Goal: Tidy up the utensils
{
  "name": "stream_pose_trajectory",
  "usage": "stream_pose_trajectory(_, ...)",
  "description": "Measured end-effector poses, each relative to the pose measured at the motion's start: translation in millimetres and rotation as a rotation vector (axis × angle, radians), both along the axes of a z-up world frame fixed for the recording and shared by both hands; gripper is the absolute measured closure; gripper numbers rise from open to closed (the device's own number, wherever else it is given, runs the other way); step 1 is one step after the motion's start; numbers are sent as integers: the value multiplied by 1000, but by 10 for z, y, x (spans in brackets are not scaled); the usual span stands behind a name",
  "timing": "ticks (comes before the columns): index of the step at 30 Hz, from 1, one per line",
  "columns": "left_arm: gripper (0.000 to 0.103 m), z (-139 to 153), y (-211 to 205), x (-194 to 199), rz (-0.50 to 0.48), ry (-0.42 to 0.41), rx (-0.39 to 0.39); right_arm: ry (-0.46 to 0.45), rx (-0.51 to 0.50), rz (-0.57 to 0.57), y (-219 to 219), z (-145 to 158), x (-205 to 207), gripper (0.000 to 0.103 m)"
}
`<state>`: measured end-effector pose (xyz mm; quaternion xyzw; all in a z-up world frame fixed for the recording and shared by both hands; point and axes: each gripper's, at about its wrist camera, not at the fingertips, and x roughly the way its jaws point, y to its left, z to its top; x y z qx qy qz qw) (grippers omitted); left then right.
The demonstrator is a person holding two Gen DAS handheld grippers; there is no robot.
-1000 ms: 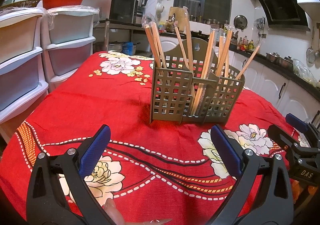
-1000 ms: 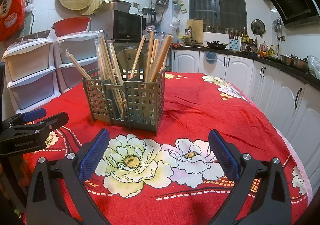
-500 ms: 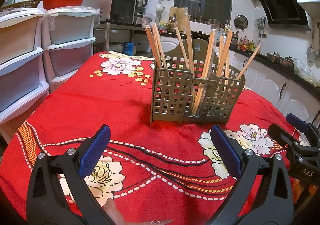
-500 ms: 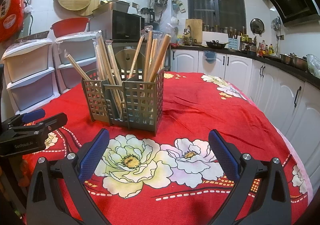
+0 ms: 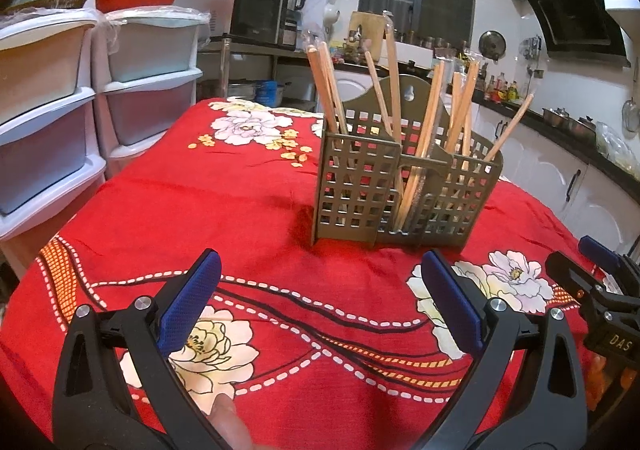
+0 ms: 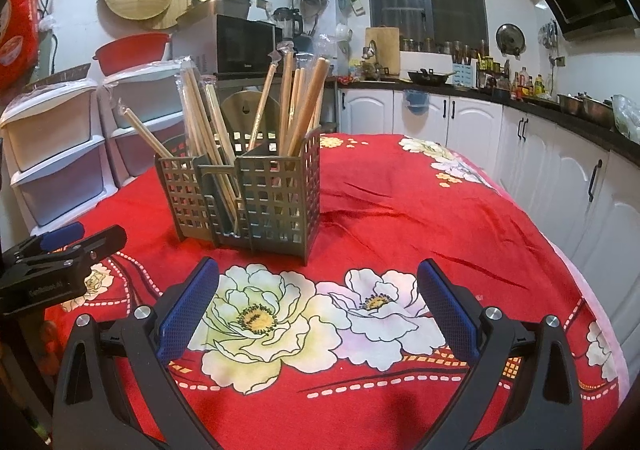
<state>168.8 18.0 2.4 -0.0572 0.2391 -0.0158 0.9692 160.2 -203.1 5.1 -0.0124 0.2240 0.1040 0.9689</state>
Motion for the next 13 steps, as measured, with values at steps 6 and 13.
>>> stream_pose_trajectory(6, 11, 9, 101, 72, 9, 60, -38, 53, 21, -10, -100, 45, 119, 7)
stream_pose_trajectory(13, 11, 126, 693, 321, 131, 190, -14, 217, -14, -188, -681, 65, 642, 7)
